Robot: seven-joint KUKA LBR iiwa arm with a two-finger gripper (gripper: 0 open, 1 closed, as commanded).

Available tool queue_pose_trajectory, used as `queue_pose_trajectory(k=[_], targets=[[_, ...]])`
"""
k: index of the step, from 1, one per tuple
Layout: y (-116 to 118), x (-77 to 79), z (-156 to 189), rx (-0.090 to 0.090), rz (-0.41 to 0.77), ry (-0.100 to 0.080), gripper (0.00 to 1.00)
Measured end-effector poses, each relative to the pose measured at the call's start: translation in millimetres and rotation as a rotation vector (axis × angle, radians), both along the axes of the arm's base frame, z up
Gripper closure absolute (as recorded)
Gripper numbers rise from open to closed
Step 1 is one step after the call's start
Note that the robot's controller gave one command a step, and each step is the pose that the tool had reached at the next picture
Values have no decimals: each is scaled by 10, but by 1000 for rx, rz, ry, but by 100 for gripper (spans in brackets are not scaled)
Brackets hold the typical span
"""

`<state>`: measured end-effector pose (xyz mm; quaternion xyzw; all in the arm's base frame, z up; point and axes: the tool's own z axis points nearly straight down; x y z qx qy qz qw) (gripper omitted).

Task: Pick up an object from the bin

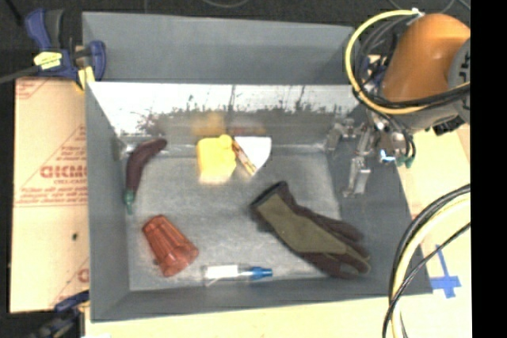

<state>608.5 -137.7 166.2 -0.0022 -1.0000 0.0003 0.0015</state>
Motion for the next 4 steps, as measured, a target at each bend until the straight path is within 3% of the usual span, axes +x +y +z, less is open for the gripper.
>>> queue_pose_trajectory(k=[1,2,3,4], targets=[[4,13,50,-1,2,-7,0],[194,-164,-173,-2,-31,-11,0],[426,-418,-651,-2,-25,-13,0],[536,-228,-776,-2,-128,-16,100]])
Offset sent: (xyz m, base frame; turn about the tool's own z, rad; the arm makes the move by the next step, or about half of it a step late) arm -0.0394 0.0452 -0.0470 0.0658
